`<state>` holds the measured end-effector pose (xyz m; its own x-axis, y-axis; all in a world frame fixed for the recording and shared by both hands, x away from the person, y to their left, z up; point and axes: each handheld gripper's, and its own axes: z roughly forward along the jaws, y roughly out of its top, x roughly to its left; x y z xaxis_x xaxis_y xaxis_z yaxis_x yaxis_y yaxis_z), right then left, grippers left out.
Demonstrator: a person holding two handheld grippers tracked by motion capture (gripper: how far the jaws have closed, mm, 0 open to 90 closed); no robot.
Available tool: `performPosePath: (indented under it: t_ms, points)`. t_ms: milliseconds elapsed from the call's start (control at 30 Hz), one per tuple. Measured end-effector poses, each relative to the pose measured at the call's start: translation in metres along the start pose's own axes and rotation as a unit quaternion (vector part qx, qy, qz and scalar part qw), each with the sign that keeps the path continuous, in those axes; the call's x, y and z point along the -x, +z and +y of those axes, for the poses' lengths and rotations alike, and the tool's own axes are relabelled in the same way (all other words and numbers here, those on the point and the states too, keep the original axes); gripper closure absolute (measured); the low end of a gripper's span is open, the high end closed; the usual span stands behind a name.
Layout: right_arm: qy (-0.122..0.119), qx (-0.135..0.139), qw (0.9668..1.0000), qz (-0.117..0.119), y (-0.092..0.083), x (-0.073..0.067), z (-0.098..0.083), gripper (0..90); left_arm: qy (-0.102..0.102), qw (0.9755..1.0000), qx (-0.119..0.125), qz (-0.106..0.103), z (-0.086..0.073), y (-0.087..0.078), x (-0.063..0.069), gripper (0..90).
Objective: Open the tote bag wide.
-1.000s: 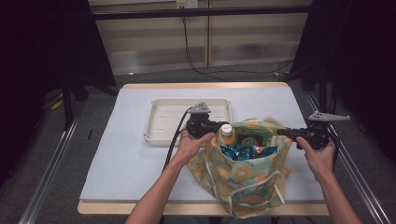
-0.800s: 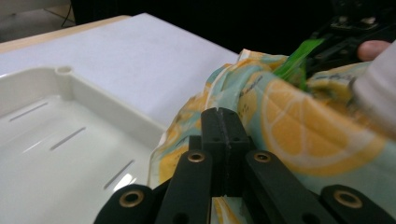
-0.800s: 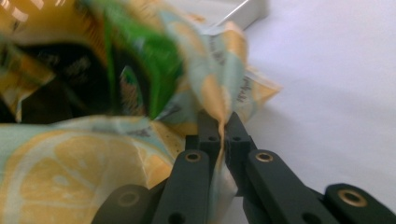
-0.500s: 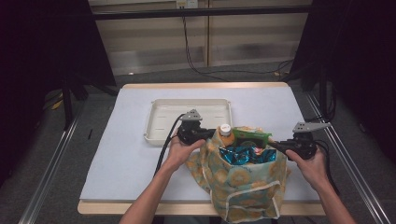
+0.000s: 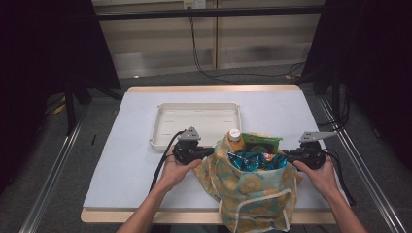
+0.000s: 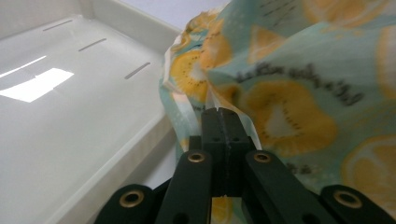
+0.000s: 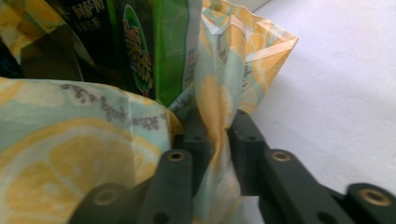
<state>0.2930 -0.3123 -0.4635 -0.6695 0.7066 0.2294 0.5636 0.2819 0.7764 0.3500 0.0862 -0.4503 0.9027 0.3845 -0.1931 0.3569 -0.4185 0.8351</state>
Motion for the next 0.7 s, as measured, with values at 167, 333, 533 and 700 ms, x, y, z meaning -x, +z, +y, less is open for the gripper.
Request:
performPosePath:
  t_ms: [167,333,533,700]
  points:
    - [0.005,0.041,0.9991,-0.009,-0.019,-0.001,0.007,62.5,0.006,0.9997,0.022,0.009,0.005,-0.012,0.003,83.5]
    - [0.011,0.078,0.9966,-0.024,-0.037,-0.004,0.016,54.5,0.011,0.9989,0.042,0.018,0.011,-0.031,0.009,73.2]
    - [0.002,0.096,0.9946,-0.039,-0.055,-0.014,0.021,46.9,0.019,0.9976,0.065,0.012,0.012,-0.046,0.018,70.8]
    - [0.0,0.118,0.9923,-0.037,-0.072,-0.029,0.012,46.0,0.017,0.9974,0.07,-0.003,0.01,-0.05,0.03,70.8]
